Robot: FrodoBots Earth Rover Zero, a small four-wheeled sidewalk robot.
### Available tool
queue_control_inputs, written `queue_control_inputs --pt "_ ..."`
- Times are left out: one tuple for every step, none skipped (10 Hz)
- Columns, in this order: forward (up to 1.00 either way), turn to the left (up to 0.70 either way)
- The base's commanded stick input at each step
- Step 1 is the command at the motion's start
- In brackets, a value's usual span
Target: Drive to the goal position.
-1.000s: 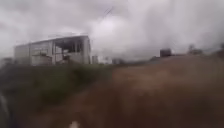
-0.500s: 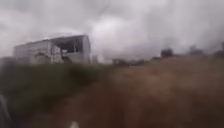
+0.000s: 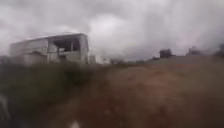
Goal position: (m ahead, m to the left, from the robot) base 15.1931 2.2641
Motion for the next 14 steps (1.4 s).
queue_control_inputs --pt "0.70 0.00" --pt "0.70 0.00" --pt "0.70 0.00" --pt "0.70 0.00" --pt "0.70 0.00" --pt "0.70 0.00" --pt "0.70 0.00" --pt "0.70 0.00" --pt "0.70 0.00" --pt "0.70 0.00" --pt "0.70 0.00" --pt "0.70 0.00" --pt "0.70 0.00" --pt "0.70 0.00"
